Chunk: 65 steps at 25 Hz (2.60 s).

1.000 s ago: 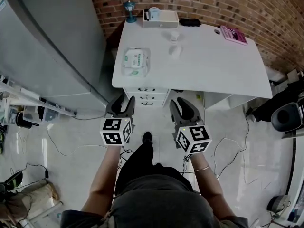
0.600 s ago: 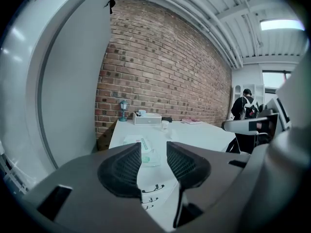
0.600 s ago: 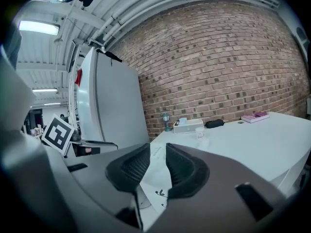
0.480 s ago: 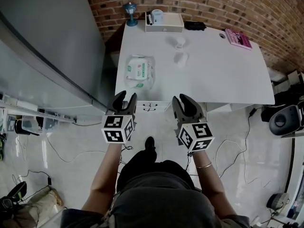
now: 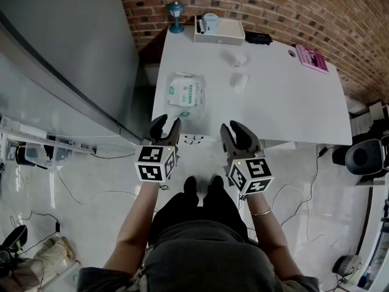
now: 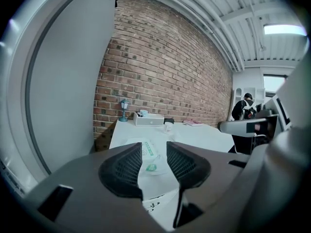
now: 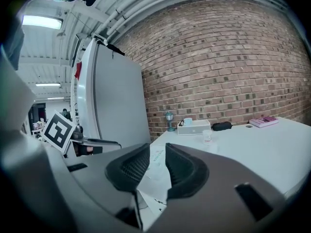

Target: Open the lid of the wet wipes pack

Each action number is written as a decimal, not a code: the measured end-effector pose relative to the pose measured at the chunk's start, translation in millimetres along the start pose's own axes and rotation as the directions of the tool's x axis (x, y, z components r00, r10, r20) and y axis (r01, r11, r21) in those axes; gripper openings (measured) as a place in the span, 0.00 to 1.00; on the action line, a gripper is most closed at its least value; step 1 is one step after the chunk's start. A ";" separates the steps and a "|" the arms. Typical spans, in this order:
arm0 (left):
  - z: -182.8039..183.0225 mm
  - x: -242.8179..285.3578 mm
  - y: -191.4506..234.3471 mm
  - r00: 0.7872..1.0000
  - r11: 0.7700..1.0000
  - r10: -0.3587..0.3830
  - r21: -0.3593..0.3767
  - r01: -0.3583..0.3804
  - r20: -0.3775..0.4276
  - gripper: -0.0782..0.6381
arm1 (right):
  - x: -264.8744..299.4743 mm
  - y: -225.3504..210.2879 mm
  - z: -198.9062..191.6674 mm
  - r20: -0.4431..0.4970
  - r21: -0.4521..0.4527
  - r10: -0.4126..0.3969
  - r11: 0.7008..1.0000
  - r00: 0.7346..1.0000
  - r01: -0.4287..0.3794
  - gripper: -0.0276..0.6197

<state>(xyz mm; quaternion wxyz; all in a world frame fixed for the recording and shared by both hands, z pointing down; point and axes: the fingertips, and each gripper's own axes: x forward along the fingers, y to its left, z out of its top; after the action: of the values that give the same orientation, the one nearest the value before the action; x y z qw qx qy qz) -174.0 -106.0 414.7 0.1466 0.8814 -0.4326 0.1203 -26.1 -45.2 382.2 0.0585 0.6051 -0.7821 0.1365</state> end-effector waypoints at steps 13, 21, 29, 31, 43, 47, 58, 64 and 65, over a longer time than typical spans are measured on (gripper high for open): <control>6.3 27.8 15.6 0.995 0.995 0.101 -0.025 -0.102 -0.006 0.32 | 53.4 -17.1 10.7 -0.031 -0.060 0.135 0.989 0.990 -0.137 0.21; 14.4 48.8 25.6 0.975 0.973 0.223 -0.061 -0.223 -0.007 0.32 | 95.5 -33.6 22.5 -0.063 -0.100 0.280 0.953 0.958 -0.285 0.21; 17.7 55.9 31.9 0.936 0.930 0.352 -0.107 -0.351 -0.008 0.32 | 130.6 -34.8 19.6 -0.130 -0.139 0.438 0.880 0.889 -0.454 0.22; 17.7 56.3 32.8 0.924 0.918 0.382 -0.114 -0.381 -0.012 0.32 | 138.1 -33.6 16.5 -0.148 -0.144 0.472 0.859 0.869 -0.491 0.22; 2.3 33.0 31.4 0.842 0.827 0.536 -0.158 -0.539 -0.063 0.32 | 157.2 -15.0 -13.0 -0.256 -0.175 0.606 0.737 0.753 -0.652 0.25; -3.3 24.2 30.0 0.816 0.802 0.573 -0.153 -0.578 -0.080 0.32 | 160.7 -9.2 -29.1 -0.301 -0.195 0.620 0.704 0.725 -0.683 0.28; -15.3 15.3 30.2 0.795 0.782 0.594 -0.141 -0.607 -0.125 0.32 | 177.3 -4.4 -74.0 -0.394 -0.161 0.618 0.682 0.680 -0.713 0.32; -16.4 21.7 31.3 0.798 0.787 0.586 -0.136 -0.602 -0.140 0.32 | 184.7 -0.4 -96.4 -0.454 -0.220 0.597 0.644 0.661 -0.733 0.33; -16.6 23.7 30.8 0.801 0.790 0.582 -0.133 -0.598 -0.142 0.32 | 185.5 -0.4 -99.6 -0.460 -0.222 0.593 0.644 0.661 -0.732 0.33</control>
<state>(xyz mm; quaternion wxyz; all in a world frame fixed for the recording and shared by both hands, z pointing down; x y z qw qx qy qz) -185.9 -135.2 442.9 0.1967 0.6796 -0.6875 0.1636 -81.4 -189.6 525.1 0.2585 0.2112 -0.9379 0.0943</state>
